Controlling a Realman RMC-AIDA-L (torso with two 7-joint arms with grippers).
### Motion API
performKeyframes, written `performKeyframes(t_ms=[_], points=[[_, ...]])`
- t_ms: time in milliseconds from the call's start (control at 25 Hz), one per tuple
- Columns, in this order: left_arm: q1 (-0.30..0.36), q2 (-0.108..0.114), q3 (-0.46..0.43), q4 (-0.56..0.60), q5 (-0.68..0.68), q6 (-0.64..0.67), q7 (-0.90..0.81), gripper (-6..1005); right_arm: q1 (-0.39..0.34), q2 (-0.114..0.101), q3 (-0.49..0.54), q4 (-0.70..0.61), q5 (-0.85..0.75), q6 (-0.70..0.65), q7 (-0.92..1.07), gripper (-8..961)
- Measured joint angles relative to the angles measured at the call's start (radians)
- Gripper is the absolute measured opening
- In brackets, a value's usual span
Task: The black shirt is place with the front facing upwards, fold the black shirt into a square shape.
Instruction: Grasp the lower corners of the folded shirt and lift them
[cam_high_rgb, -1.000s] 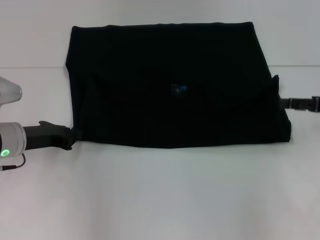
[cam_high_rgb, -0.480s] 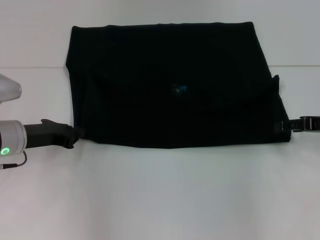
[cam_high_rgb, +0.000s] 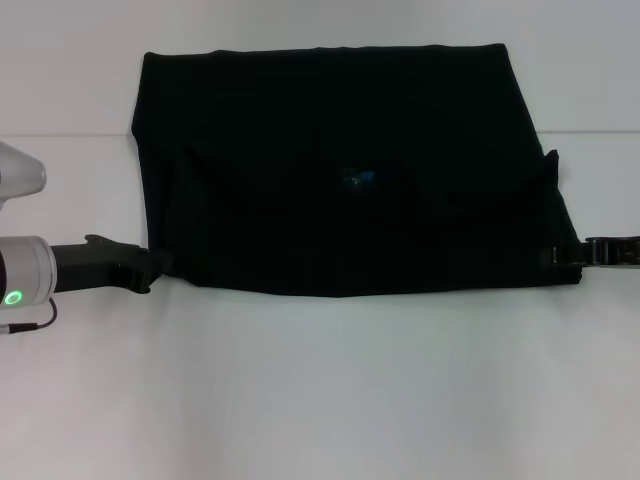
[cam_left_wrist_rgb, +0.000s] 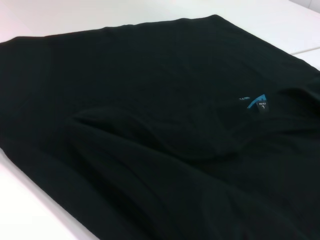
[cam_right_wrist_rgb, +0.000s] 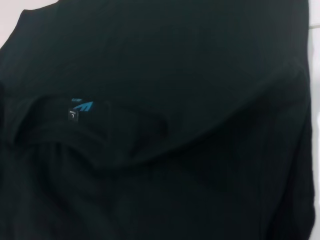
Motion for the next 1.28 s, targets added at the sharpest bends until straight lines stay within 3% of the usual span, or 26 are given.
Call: performKeyframes(t_ms=[160, 800, 1040, 1280], points=[[-0.004, 0.000, 0.002, 0.000, 0.000, -0.001, 0.000, 5, 0.004, 0.002, -0.009, 0.008, 0.000, 0.000, 0.001, 754], [-0.007, 0.003, 0.000, -0.008, 0.000, -0.009, -0.001, 5, -0.008, 0.010, -0.020, 0.014, 0.004, 0.046, -0.009, 68], [0.000, 0.004, -0.005, 0.007, -0.009, 0.022, -0.023, 4, -0.016, 0.014, -0.005, 0.001, 0.015, 0.044, -0.044, 20], [0.029, 0.011, -0.055, 0.059, -0.011, 0.160, -0.094, 4, -0.094, 0.013, 0.001, -0.041, 0.112, -0.039, -0.123, 4]])
